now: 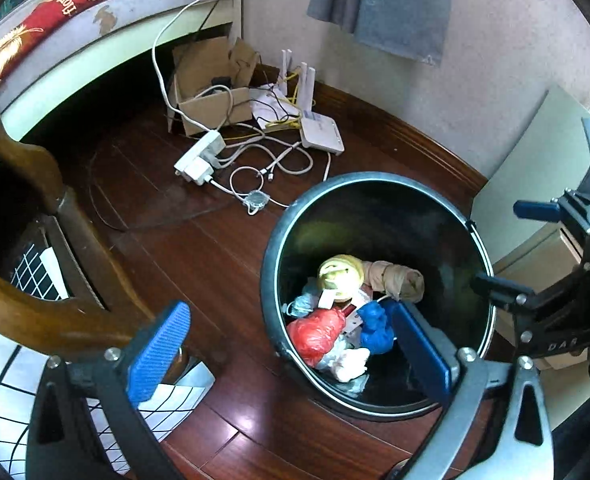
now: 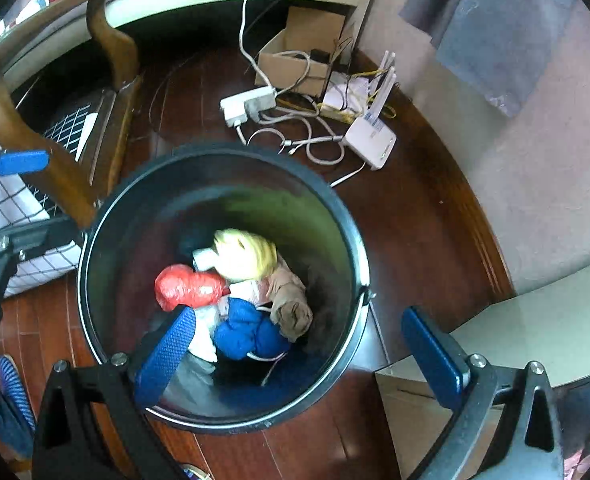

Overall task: Collect trash
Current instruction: 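Open both tools over the bucket to drop the yellow cloth and tissue, then move both tools back from the bucket to the grid-covered box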

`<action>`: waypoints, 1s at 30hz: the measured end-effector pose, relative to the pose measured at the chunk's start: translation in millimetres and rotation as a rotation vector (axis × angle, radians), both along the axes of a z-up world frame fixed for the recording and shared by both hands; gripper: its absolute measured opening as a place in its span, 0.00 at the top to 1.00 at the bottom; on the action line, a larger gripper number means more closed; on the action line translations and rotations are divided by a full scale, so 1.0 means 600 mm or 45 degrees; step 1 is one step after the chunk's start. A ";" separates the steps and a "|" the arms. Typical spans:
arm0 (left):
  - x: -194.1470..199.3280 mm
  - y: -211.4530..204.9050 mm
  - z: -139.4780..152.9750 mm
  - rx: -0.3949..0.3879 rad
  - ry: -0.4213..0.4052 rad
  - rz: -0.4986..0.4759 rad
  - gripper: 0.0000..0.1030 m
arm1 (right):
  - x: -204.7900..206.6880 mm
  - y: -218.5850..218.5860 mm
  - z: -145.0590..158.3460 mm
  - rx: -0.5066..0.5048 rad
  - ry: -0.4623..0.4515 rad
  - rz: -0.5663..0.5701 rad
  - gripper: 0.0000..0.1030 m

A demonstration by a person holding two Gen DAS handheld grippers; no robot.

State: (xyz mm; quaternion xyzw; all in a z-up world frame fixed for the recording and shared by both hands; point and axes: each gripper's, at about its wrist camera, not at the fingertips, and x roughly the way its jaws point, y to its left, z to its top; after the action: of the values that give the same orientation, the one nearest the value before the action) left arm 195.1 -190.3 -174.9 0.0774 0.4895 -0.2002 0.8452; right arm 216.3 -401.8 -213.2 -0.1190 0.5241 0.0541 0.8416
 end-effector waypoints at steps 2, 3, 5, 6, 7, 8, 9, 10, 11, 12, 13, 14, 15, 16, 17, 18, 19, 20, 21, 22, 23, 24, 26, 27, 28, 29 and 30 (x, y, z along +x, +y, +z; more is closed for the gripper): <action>-0.002 0.001 0.001 0.002 -0.005 0.000 0.01 | -0.001 0.003 0.007 0.003 -0.013 0.002 0.00; -0.004 0.001 0.002 0.004 -0.006 -0.002 0.01 | -0.001 0.004 0.010 0.001 -0.020 0.004 0.00; -0.004 0.001 0.002 0.009 -0.005 -0.002 0.01 | -0.002 0.008 0.014 -0.002 -0.029 0.010 0.00; -0.005 0.001 0.003 0.013 -0.008 -0.005 0.01 | -0.003 0.008 0.015 -0.003 -0.032 0.012 0.00; -0.005 0.001 0.003 0.016 -0.009 -0.006 0.01 | -0.004 0.008 0.014 -0.003 -0.035 0.013 0.00; -0.005 0.000 0.003 0.018 -0.010 -0.004 0.01 | -0.004 0.008 0.015 -0.005 -0.039 0.013 0.00; -0.004 0.000 0.004 0.018 -0.010 -0.004 0.01 | -0.004 0.007 0.016 -0.005 -0.041 0.012 0.00; -0.004 0.000 0.003 0.020 -0.010 -0.005 0.01 | -0.004 0.006 0.017 -0.004 -0.042 0.010 0.00; -0.004 0.001 0.005 0.025 -0.013 -0.003 0.01 | -0.004 0.005 0.019 -0.002 -0.047 0.006 0.00; -0.005 0.002 0.007 0.029 -0.016 -0.001 0.01 | -0.004 0.004 0.020 0.000 -0.050 0.003 0.00; -0.005 0.002 0.008 0.030 -0.018 0.001 0.01 | -0.004 0.004 0.022 0.004 -0.054 0.002 0.00; -0.007 0.004 0.011 0.034 -0.025 0.004 0.01 | -0.004 0.003 0.024 0.007 -0.056 0.000 0.00; -0.007 0.004 0.013 0.037 -0.029 0.006 0.01 | -0.004 0.003 0.027 0.010 -0.059 -0.001 0.00; -0.008 0.004 0.014 0.038 -0.027 0.005 0.01 | -0.004 0.004 0.030 0.013 -0.064 0.001 0.00; -0.008 0.004 0.014 0.050 -0.022 0.003 0.01 | -0.004 0.005 0.031 0.015 -0.069 0.004 0.00; -0.009 0.004 0.013 0.065 -0.021 0.001 0.01 | -0.004 0.006 0.033 0.016 -0.073 0.007 0.00; -0.009 0.005 0.014 0.072 -0.024 0.000 0.01 | -0.004 0.007 0.034 0.016 -0.075 0.010 0.00; -0.010 0.006 0.016 0.074 -0.028 0.003 0.01 | -0.005 0.009 0.035 0.014 -0.075 0.015 0.00; -0.012 0.009 0.017 0.078 -0.034 0.009 0.01 | -0.006 0.011 0.036 0.013 -0.078 0.018 0.00; -0.014 0.011 0.019 0.079 -0.037 0.014 0.00 | -0.007 0.012 0.038 0.013 -0.082 0.020 0.00; -0.016 0.013 0.021 0.077 -0.041 0.017 0.00 | -0.008 0.013 0.040 0.015 -0.083 0.021 0.00; -0.018 0.015 0.025 0.078 -0.049 0.021 0.00 | -0.009 0.013 0.041 0.016 -0.084 0.021 0.00; -0.022 0.016 0.029 0.084 -0.057 0.019 0.00 | -0.011 0.015 0.046 0.016 -0.092 0.024 0.00; -0.025 0.017 0.032 0.087 -0.065 0.016 0.00 | -0.012 0.016 0.048 0.017 -0.096 0.024 0.00; -0.028 0.018 0.037 0.092 -0.074 0.009 0.00 | -0.014 0.017 0.051 0.016 -0.099 0.024 0.00; -0.032 0.017 0.040 0.094 -0.083 0.006 0.00 | -0.017 0.019 0.056 0.013 -0.106 0.026 0.00; -0.036 0.018 0.049 0.095 -0.102 0.003 0.00 | -0.019 0.021 0.061 0.013 -0.114 0.030 0.00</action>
State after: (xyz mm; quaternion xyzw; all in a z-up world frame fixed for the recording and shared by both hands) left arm 173.4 -179.3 -145.5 0.1163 0.4626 -0.1775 0.8608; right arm 204.6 -389.2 -176.5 -0.1232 0.4841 0.0614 0.8641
